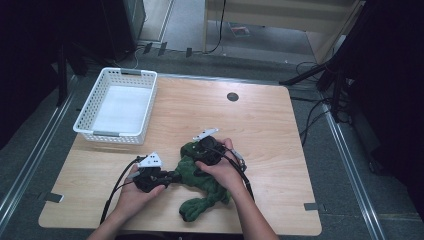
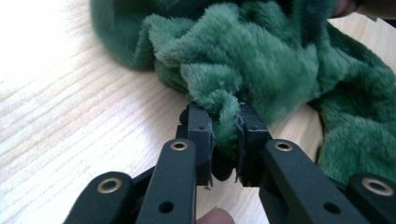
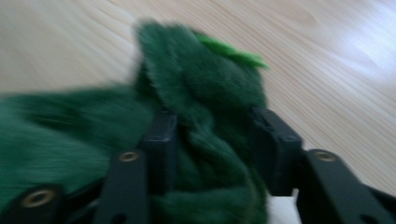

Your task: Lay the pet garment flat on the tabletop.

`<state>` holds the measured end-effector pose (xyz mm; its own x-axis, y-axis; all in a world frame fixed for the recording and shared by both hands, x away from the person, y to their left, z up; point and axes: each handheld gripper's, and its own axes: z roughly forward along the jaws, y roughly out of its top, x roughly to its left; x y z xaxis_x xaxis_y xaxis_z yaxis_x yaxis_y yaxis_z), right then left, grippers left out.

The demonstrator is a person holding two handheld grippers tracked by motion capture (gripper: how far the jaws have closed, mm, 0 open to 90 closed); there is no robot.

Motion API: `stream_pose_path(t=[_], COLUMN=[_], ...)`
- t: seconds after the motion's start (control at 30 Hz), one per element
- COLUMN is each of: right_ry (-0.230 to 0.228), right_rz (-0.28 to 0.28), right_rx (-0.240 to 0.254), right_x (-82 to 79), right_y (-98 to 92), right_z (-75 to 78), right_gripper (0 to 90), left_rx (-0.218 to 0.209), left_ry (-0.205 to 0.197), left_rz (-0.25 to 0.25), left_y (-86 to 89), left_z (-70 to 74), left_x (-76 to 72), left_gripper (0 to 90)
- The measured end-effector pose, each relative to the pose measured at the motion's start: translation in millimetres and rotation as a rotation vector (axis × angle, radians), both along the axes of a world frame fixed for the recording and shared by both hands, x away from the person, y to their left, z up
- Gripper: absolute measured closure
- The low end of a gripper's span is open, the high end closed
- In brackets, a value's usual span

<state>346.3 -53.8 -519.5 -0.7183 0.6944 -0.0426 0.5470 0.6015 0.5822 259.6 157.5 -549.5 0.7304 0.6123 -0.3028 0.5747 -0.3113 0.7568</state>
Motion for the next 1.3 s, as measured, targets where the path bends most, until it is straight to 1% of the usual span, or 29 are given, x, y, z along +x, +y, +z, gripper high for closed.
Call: stream_pose_path(t=[0.03, 0.1, 0.13, 0.2, 0.27, 0.3, 0.33, 0.37, 0.4, 0.43, 0.47, 0.5, 0.53, 0.57, 0.67, 0.73, 0.8, 0.83, 0.87, 0.93, 0.97, 1.0, 1.03, 1.07, 1.1, 1.13, 1.17, 1.27, 1.3], right_ry=[-0.01, -0.03, -0.065, -0.119, -0.143, -0.155, -0.168, -0.168, -0.178, -0.194, -0.2, -0.203, -0.202, -0.199, -0.202, -0.202, -0.211, -0.21, -0.217, -0.234, -0.24, -0.24, -0.244, -0.246, -0.249, -0.246, -0.246, -0.255, -0.281], right_rz=[-0.028, -0.104, -0.159, -0.214, -0.239, -0.228, -0.21, -0.21, -0.195, -0.182, -0.166, -0.145, -0.132, -0.118, -0.093, -0.088, -0.083, -0.08, -0.07, -0.045, -0.036, -0.036, -0.03, -0.026, -0.026, -0.029, -0.03, -0.022, 0.011], right_rx=[0.004, 0.082, 0.122, 0.157, 0.232, 0.285, 0.328, 0.328, 0.344, 0.356, 0.372, 0.393, 0.403, 0.399, 0.403, 0.407, 0.415, 0.424, 0.435, 0.464, 0.472, 0.472, 0.474, 0.47, 0.462, 0.456, 0.439, 0.413, 0.397], right_x=[0.4, 0.6, 0.3, -0.7, -2.6, -4.6, -7.0, -7.0, -9.5, -13.4, -14.9, -16.3, -17.0, -17.1, -19.8, -20.3, -22.3, -23.4, -23.8, -27.0, -27.3, -27.3, -27.6, -28.3, -27.8, -27.7, -27.6, -28.4, -30.8], right_y=[-4.2, -18.1, -30.5, -44.6, -57.1, -62.1, -65.1, -65.1, -66.7, -68.0, -68.9, -69.8, -69.8, -69.3, -68.0, -67.7, -67.6, -68.0, -68.9, -72.6, -74.6, -74.6, -76.8, -81.2, -83.8, -85.9, -87.7, -89.4, -89.9], right_z=[-1.5, 1.8, 7.1, 14.0, 20.6, 23.5, 25.9, 25.9, 27.9, 31.1, 32.5, 33.8, 34.7, 35.1, 35.5, 35.3, 36.1, 37.2, 38.3, 42.7, 43.7, 43.7, 44.5, 44.9, 44.4, 43.3, 42.3, 41.1, 43.4], right_gripper=[65.9, 75.4, 80.7, 84.7, 87.3, 87.8, 88.0, 88.0, 88.0, 88.5, 88.6, 88.5, 88.4, 88.3, 87.9, 87.9, 87.8, 87.8, 87.8, 87.5, 87.5, 87.5, 87.4, 87.4, 87.4, 87.5, 87.6, 87.8, 87.7], left_rx=[0.001, 0.011, 0.013, 0.015, 0.014, 0.015, 0.007, -0.01, -0.04, -0.125, -0.125, -0.173, -0.173, -0.172, -0.136, -0.106, -0.02, 0.006, 0.016, 0.028, 0.019, 0.003, -0.003, -0.011, -0.013, -0.008, -0.008, -0.021, -0.043], left_ry=[0.005, 0.001, 0.004, 0.009, 0.009, 0.009, 0.002, -0.005, -0.005, 0.006, 0.006, -0.002, -0.002, -0.013, -0.015, 0.006, 0.045, 0.067, 0.071, 0.057, 0.053, 0.045, 0.039, 0.035, 0.029, 0.001, 0.001, -0.078, -0.102], left_rz=[-0.011, -0.021, -0.024, -0.025, -0.025, -0.026, -0.02, -0.005, 0.008, 0.042, 0.042, 0.101, 0.101, 0.129, 0.202, 0.228, 0.259, 0.272, 0.277, 0.277, 0.263, 0.259, 0.258, 0.258, 0.254, 0.259, 0.259, 0.278, 0.288], left_y=[0.8, 1.1, 1.0, 1.2, 1.7, 2.4, 2.7, 3.5, 5.3, 11.3, 11.3, 14.6, 14.6, 14.1, 4.3, -6.1, -19.2, -25.4, -30.7, -40.0, -41.9, -42.8, -42.0, -40.5, -38.3, -34.9, -34.9, -29.5, -26.7], left_z=[-0.3, -0.8, -0.7, -0.4, 0.0, 0.7, 1.4, 2.3, 3.8, 9.1, 9.1, 17.3, 17.3, 21.5, 29.3, 27.6, 22.1, 19.1, 17.2, 16.1, 16.5, 16.6, 16.9, 17.1, 17.4, 20.6, 20.6, 32.9, 38.2], left_x=[-0.2, -1.0, -1.2, -1.3, -1.1, -0.8, -0.2, 0.9, 3.1, 9.1, 9.1, 15.4, 15.4, 19.5, 36.7, 50.6, 63.8, 69.1, 72.5, 75.8, 76.6, 77.1, 77.5, 78.2, 78.9, 77.7, 77.7, 71.2, 69.0], left_gripper=[81.0, 82.1, 82.4, 82.5, 81.7, 79.5, 74.0, 74.0, 64.7, 52.5, 49.1, 46.4, 44.9, 43.7, 41.6, 41.4, 38.7, 35.6, 35.2, 45.0, 54.5, 54.5, 65.6, 81.6, 86.7, 87.7, 88.3, 88.6, 88.6])
